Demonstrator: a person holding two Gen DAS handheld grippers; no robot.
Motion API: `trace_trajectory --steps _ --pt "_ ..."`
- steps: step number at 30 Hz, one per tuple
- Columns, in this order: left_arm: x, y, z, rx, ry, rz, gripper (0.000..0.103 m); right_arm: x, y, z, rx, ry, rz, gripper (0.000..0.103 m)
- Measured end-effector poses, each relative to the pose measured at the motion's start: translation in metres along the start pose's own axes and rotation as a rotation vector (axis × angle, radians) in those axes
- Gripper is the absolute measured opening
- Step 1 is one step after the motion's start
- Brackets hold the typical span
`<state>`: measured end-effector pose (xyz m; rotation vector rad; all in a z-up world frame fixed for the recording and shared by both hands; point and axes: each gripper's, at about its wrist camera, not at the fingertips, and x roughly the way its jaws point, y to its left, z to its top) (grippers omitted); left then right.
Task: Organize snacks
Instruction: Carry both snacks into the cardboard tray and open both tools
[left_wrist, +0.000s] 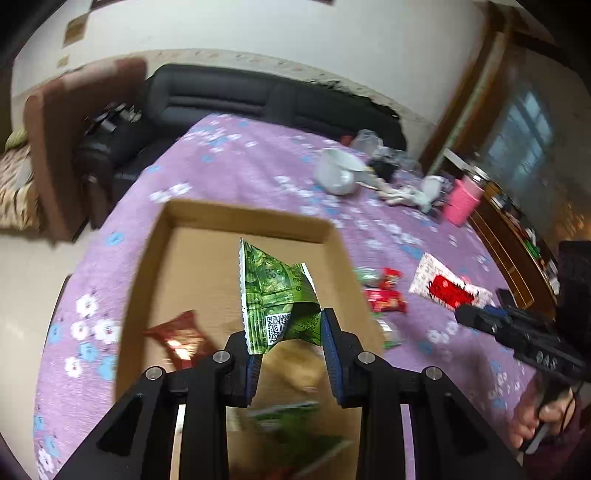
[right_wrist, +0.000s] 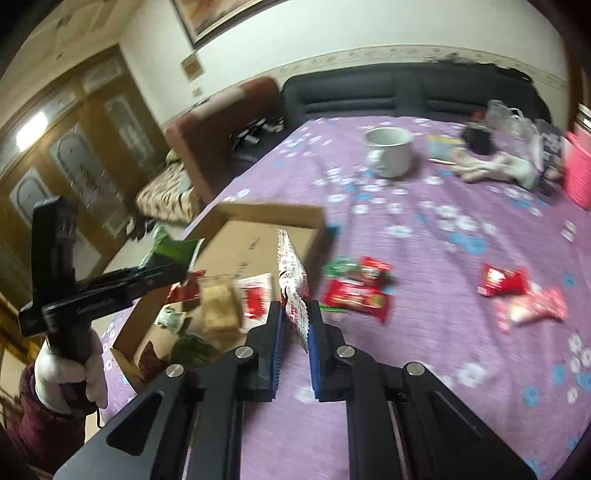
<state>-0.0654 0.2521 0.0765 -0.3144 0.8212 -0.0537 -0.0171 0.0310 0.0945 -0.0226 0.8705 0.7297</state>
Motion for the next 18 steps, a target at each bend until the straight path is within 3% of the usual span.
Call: trace_trajectory --steps 9,12,14,16,18 --pt "0.022 0.039 0.011 -0.101 0.047 0.016 0.032 0.075 0.042 0.019 -0.060 0.094 -0.009 0.013" --pt "0.023 0.044 0.010 -0.138 0.049 0.003 0.049 0.092 0.057 0.019 -0.118 0.099 -0.037 0.015" --pt "0.019 0.047 0.008 -0.156 0.034 -0.001 0.066 0.093 0.062 0.019 -0.137 0.090 -0.056 0.028" --pt "0.008 0.046 0.006 -0.158 0.007 -0.014 0.068 0.084 0.062 0.018 -0.134 0.071 -0.058 0.040" --pt "-0.004 0.044 0.006 -0.158 -0.016 -0.019 0.074 0.069 0.059 0.020 -0.119 0.033 -0.067 0.041"
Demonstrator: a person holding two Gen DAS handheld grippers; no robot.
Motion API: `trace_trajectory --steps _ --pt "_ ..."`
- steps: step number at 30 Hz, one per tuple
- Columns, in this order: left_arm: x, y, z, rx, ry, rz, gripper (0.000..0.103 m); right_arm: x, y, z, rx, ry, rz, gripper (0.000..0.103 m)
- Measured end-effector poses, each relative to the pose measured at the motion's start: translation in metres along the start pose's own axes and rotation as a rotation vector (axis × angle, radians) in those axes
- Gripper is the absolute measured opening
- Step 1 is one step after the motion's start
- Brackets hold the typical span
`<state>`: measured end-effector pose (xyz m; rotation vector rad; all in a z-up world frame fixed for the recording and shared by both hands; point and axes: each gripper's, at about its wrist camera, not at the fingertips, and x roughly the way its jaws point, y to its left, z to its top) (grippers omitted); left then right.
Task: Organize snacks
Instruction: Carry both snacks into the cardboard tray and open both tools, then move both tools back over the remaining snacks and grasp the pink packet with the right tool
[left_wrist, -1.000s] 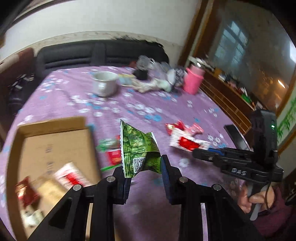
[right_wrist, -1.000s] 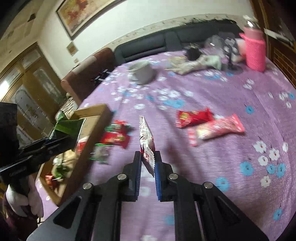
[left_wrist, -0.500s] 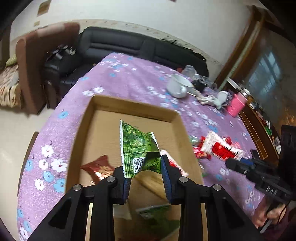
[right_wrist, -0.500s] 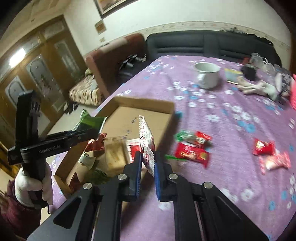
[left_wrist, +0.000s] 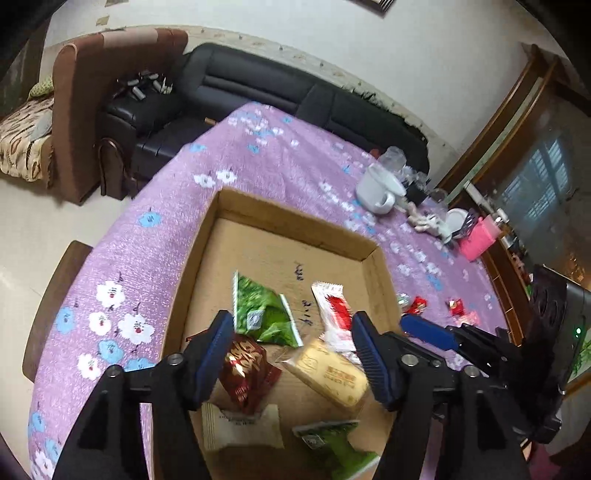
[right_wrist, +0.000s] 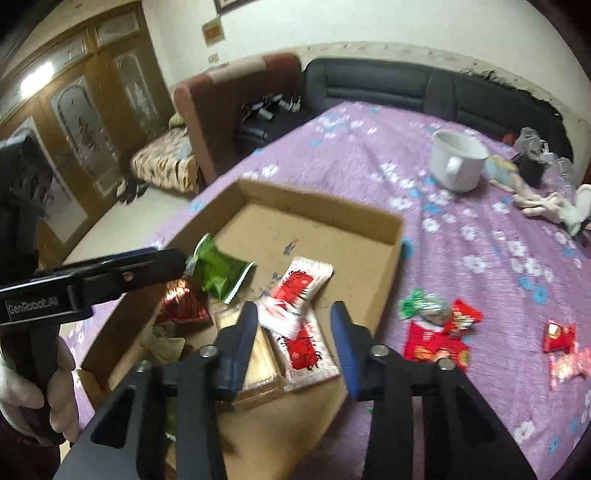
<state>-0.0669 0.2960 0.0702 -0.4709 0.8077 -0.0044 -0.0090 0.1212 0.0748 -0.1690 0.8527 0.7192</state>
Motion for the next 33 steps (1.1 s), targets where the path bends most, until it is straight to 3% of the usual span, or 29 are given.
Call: trace_trajectory --steps 2,6,8,10,13,16,20,24,31,33 --pt "-0.012 -0.005 -0.001 -0.007 -0.023 -0.006 0.088 -0.020 -0.011 -0.002 0.037 -0.040 -0.011 0.042" --pt "-0.040 -0.020 -0.010 -0.037 -0.097 -0.088 0.090 -0.074 -0.042 -0.020 0.115 -0.157 -0.091 0.054" --pt "-0.050 -0.030 -0.019 -0.037 -0.118 -0.160 0.090 -0.105 -0.063 -0.037 0.169 -0.247 -0.165 0.068" --pt "-0.054 -0.042 -0.028 -0.018 -0.107 -0.196 0.090 -0.128 -0.082 -0.051 0.220 -0.311 -0.242 0.078" --pt "-0.049 -0.070 -0.046 0.023 -0.038 -0.223 0.090 -0.151 -0.114 -0.074 0.291 -0.349 -0.325 0.078" --pt "-0.040 -0.093 -0.066 0.013 -0.028 -0.261 0.090 -0.160 -0.141 -0.096 0.342 -0.325 -0.367 0.079" --pt "-0.019 -0.130 -0.082 0.065 0.021 -0.237 0.090 -0.161 -0.171 -0.117 0.328 -0.247 -0.401 0.079" --pt "-0.006 -0.166 -0.089 0.144 0.049 -0.239 0.090 -0.146 -0.204 -0.123 0.321 -0.155 -0.373 0.079" --pt "0.033 -0.183 -0.094 0.139 0.122 -0.195 0.090 -0.113 -0.246 -0.091 0.311 -0.115 -0.342 0.078" --pt "0.041 -0.180 -0.093 0.122 0.137 -0.176 0.090 -0.098 -0.261 -0.075 0.318 -0.094 -0.335 0.067"
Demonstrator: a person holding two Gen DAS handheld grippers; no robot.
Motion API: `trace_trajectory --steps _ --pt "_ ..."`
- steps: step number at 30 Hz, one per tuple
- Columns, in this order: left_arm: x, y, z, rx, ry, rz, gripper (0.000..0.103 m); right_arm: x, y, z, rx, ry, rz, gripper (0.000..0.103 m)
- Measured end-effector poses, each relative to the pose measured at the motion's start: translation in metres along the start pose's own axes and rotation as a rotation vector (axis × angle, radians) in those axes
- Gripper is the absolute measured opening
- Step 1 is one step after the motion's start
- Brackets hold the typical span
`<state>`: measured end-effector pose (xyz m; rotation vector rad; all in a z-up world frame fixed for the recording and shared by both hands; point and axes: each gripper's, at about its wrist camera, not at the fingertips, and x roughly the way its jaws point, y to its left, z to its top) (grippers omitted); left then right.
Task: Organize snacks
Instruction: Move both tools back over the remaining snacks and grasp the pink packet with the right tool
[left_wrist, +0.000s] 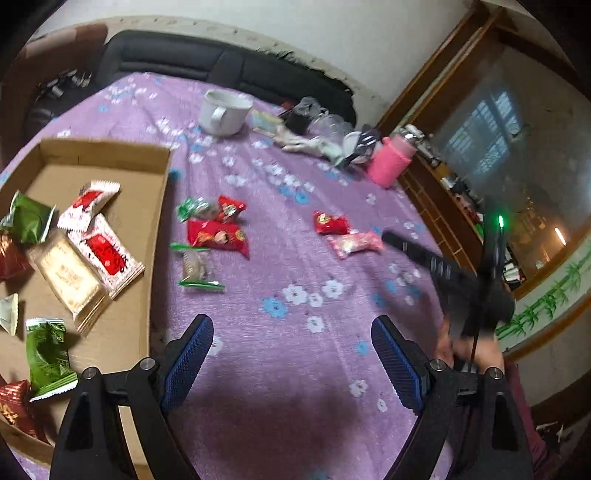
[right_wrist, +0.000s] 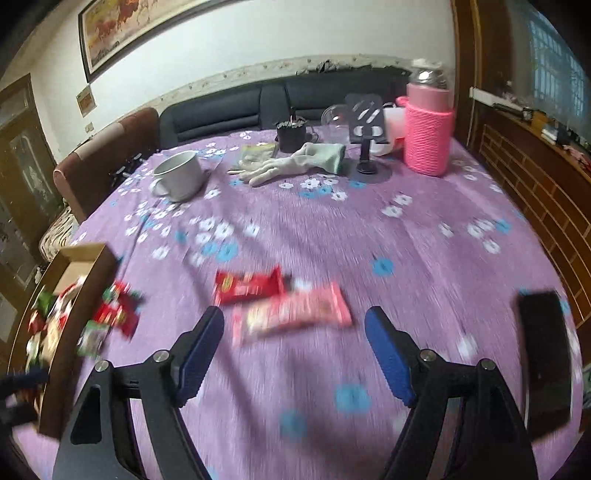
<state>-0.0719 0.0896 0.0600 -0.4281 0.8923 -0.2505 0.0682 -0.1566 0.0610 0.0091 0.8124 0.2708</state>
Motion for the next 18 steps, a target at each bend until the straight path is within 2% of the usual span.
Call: trace_trajectory --steps 1,2,4,6,10,11,12,14,18 --pt "0.002 0.003 0.001 -0.008 0.004 0.008 0.090 0.011 -0.003 0.008 0.009 0.013 -0.008 0.054" --pt "0.004 0.005 0.003 -0.015 0.006 0.014 0.090 0.022 -0.005 0.014 0.014 0.027 -0.019 0.049" --pt "0.003 0.011 0.005 -0.028 0.003 0.023 0.090 0.043 -0.007 0.020 0.009 0.070 -0.020 0.049" --pt "0.000 0.017 0.008 -0.038 -0.005 0.033 0.090 0.056 -0.008 0.016 -0.003 0.140 0.019 0.049" --pt "-0.007 0.029 0.011 -0.059 -0.015 0.031 0.090 0.043 -0.009 -0.007 0.038 0.286 0.269 0.049" --pt "-0.007 0.031 0.011 -0.062 -0.017 0.030 0.090 0.034 -0.010 -0.010 0.043 0.280 0.285 0.049" --pt "-0.007 0.033 0.013 -0.064 -0.017 0.029 0.090 0.024 -0.009 -0.013 0.036 0.257 0.274 0.050" --pt "-0.003 0.033 0.014 -0.061 -0.010 0.024 0.090 0.014 -0.006 -0.016 0.017 0.226 0.243 0.058" --pt "-0.002 0.027 0.011 -0.040 0.005 0.025 0.090 -0.002 -0.003 -0.028 0.072 0.182 0.127 0.059"
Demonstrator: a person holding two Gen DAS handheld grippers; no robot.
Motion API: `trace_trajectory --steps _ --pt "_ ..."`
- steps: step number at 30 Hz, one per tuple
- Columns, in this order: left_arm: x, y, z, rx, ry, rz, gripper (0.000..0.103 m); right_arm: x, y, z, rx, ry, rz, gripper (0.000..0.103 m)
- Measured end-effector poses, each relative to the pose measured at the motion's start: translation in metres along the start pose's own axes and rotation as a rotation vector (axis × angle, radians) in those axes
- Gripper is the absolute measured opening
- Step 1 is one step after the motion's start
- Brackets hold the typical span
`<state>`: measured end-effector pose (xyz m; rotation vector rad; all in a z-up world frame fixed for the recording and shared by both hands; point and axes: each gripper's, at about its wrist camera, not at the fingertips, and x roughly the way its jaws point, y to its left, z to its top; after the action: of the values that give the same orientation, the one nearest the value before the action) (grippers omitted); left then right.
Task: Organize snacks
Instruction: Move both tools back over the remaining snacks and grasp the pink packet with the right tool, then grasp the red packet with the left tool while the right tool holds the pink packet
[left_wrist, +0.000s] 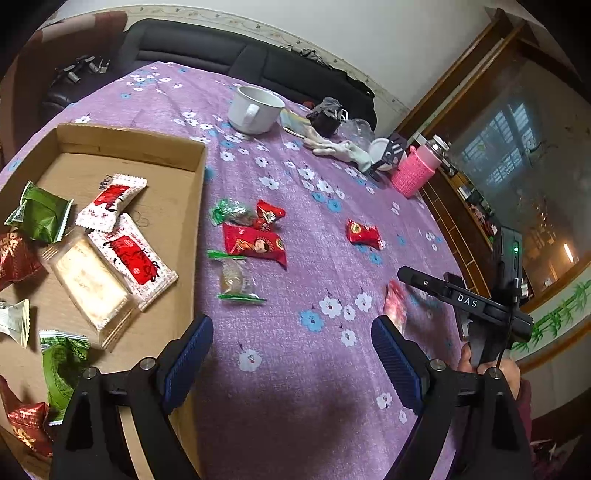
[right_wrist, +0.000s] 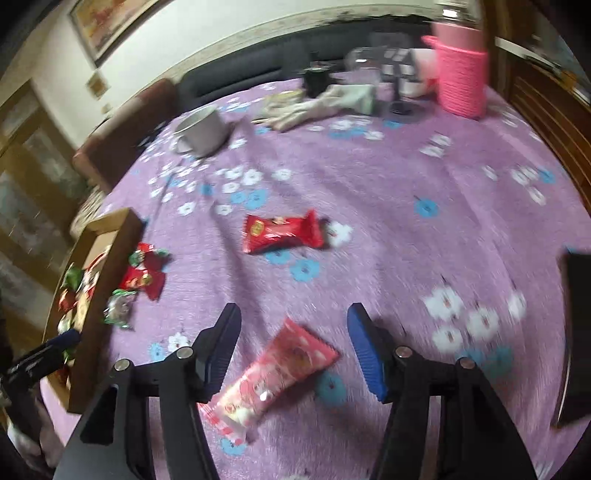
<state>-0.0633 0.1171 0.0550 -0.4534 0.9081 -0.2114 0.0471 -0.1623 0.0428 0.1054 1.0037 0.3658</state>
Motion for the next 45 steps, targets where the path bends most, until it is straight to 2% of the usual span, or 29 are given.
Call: trace_trajectory --steps 4,10,12,13,14,19,22,25,27,30,31,32,33,35,37,39,41,45 --pt "-0.006 -0.002 0.000 0.029 -0.016 0.025 0.090 -0.019 0.005 -0.022 0.088 -0.049 0.002 0.059" --pt "0.005 -0.007 -0.004 0.052 0.005 0.034 0.090 0.012 0.027 -0.028 0.040 0.027 -0.072 0.059" --pt "0.008 -0.009 -0.008 0.067 0.019 0.044 0.090 0.017 0.032 -0.029 0.021 0.004 -0.077 0.047" --pt "0.009 -0.009 -0.009 0.072 0.026 0.050 0.090 0.019 0.035 -0.029 0.000 -0.010 -0.086 0.025" --pt "0.010 -0.010 -0.009 0.080 0.029 0.056 0.090 0.021 0.035 -0.029 -0.009 -0.015 -0.077 0.022" --pt "0.016 -0.025 0.006 0.172 0.026 0.110 0.090 0.022 0.033 -0.038 -0.050 -0.102 -0.061 0.022" --pt "0.036 -0.042 0.027 0.276 0.028 0.180 0.090 0.022 0.032 -0.036 -0.058 -0.109 -0.044 0.022" --pt "0.062 -0.049 0.051 0.323 0.036 0.225 0.090 0.022 0.024 -0.034 -0.015 -0.105 0.005 0.022" --pt "0.079 -0.044 0.066 0.301 0.056 0.238 0.090 0.022 0.017 -0.033 0.018 -0.101 0.041 0.022" --pt "0.103 -0.026 0.081 0.232 0.132 0.241 0.090 0.022 0.014 -0.032 0.045 -0.099 0.068 0.022" --pt "0.108 -0.021 0.080 0.203 0.179 0.216 0.088 0.022 0.013 -0.032 0.049 -0.098 0.073 0.022" --pt "0.110 -0.020 0.075 0.192 0.219 0.162 0.081 0.022 0.013 -0.032 0.051 -0.097 0.076 0.022" --pt "0.107 -0.023 0.069 0.200 0.235 0.129 0.077 0.022 0.013 -0.032 0.053 -0.096 0.077 0.022" --pt "0.095 -0.036 0.056 0.246 0.256 0.077 0.073 0.022 0.013 -0.032 0.056 -0.094 0.078 0.022" --pt "0.083 -0.046 0.050 0.269 0.244 0.039 0.072 0.022 0.012 -0.032 0.059 -0.093 0.080 0.022" --pt "0.070 -0.055 0.046 0.314 0.192 0.055 0.072 0.022 0.012 -0.032 0.059 -0.092 0.080 0.022" --pt "0.070 -0.065 0.041 0.390 0.149 0.113 0.073 0.022 0.012 -0.032 0.059 -0.092 0.079 0.022" --pt "0.091 -0.069 0.034 0.456 0.151 0.194 0.073 0.022 0.012 -0.032 0.062 -0.091 0.084 0.022"
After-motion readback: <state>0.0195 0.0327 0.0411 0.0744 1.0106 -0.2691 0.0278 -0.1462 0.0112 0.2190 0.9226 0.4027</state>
